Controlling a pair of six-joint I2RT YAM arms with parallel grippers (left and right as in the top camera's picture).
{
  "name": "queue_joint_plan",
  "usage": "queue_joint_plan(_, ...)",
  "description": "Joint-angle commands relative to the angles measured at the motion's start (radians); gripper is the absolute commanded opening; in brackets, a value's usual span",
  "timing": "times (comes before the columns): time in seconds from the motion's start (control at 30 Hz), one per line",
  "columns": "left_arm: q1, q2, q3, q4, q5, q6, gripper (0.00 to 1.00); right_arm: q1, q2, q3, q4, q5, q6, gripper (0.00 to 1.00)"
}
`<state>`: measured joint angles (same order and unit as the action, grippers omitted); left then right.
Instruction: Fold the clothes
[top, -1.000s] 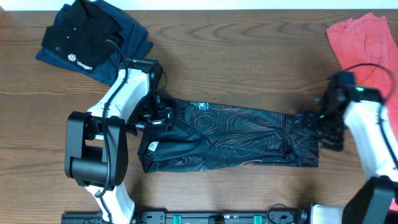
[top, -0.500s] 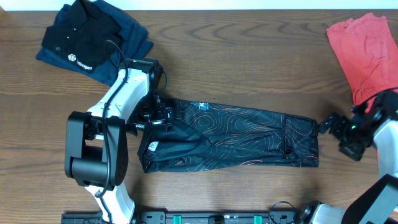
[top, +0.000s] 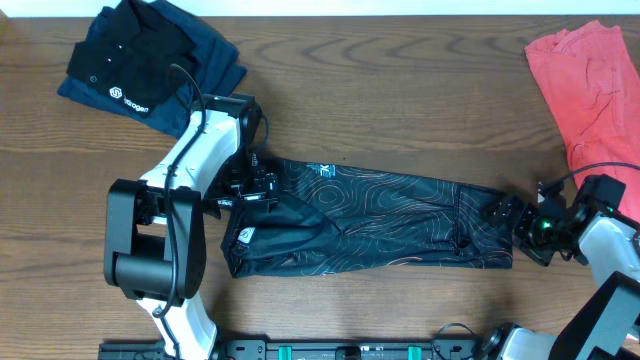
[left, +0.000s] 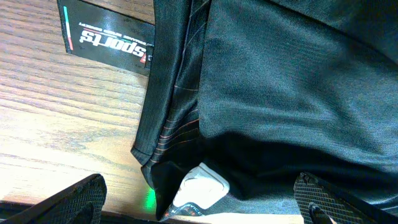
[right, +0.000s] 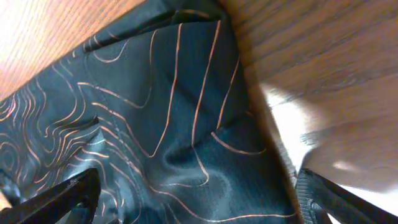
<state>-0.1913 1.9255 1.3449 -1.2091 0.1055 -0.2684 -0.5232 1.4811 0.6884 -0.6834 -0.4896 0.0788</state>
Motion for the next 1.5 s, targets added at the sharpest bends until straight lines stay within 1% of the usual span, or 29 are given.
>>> queue_joint_plan(0.0, 0.005, -0.010, -0.004, -0.007, -0.001, 0.003, 0.98, -0.006, -0.008, -0.024, -0.001, -0.042, -0.030, 0.94)
queue_joint_plan(0.03, 0.005, -0.010, -0.004, -0.007, -0.001, 0.002, 0.98, -0.006, -0.008, -0.031, 0.000, -0.041, -0.036, 0.91)
queue_joint_plan(0.13, 0.005, -0.010, -0.004, -0.008, -0.001, 0.002, 0.98, -0.006, -0.008, -0.047, -0.001, -0.039, -0.035, 0.77)
queue_joint_plan(0.23, 0.005, -0.010, -0.004, -0.008, -0.001, 0.002, 0.98, -0.006, -0.008, -0.048, -0.001, -0.039, -0.036, 0.76)
queue_joint_plan(0.27, 0.005, -0.010, -0.004, -0.008, -0.001, 0.002, 0.98, -0.006, -0.008, -0.048, -0.001, -0.039, -0.035, 0.74)
queue_joint_plan(0.33, 0.005, -0.010, -0.004, -0.008, -0.001, 0.002, 0.98, -0.006, -0.008, -0.048, -0.001, -0.039, -0.035, 0.61)
queue_joint_plan(0.4, 0.005, -0.010, -0.004, -0.008, -0.001, 0.002, 0.98, -0.007, -0.008, -0.048, -0.001, -0.038, -0.035, 0.51)
queue_joint_plan(0.53, 0.005, -0.010, -0.004, -0.009, -0.001, 0.002, 0.98, -0.007, -0.008, -0.048, -0.001, -0.029, 0.006, 0.36)
queue_joint_plan(0.57, 0.005, -0.010, -0.004, -0.009, -0.001, 0.002, 0.98, -0.007, -0.009, -0.048, -0.001, -0.020, 0.017, 0.30)
queue_joint_plan(0.6, 0.005, -0.010, -0.004, -0.012, -0.001, 0.002, 0.98, -0.007, -0.010, -0.047, -0.001, -0.008, 0.027, 0.19)
queue_joint_plan(0.67, 0.005, -0.010, -0.004, -0.013, -0.001, 0.002, 0.98, -0.007, -0.011, -0.040, -0.008, -0.003, 0.029, 0.03)
queue_joint_plan(0.7, 0.005, -0.010, -0.004, -0.013, -0.001, 0.002, 0.98, -0.007, -0.011, -0.032, -0.017, 0.007, 0.033, 0.01)
queue_joint_plan(1.0, 0.005, -0.010, -0.004, -0.012, -0.001, 0.003, 0.98, -0.007, -0.012, 0.108, -0.193, 0.193, 0.044, 0.01)
queue_joint_plan(1.2, 0.005, -0.010, -0.004, -0.011, -0.001, 0.003, 0.98, 0.009, -0.060, 0.199, -0.296, 0.213, 0.055, 0.01)
queue_joint_plan(1.3, 0.005, -0.010, -0.004, -0.003, -0.001, 0.003, 0.98, 0.058, -0.110, 0.204, -0.309, 0.216, 0.055, 0.01)
queue_joint_plan(1.47, 0.005, -0.010, -0.004, 0.016, -0.001, 0.003, 0.98, 0.214, -0.140, 0.199, -0.330, 0.276, 0.100, 0.01)
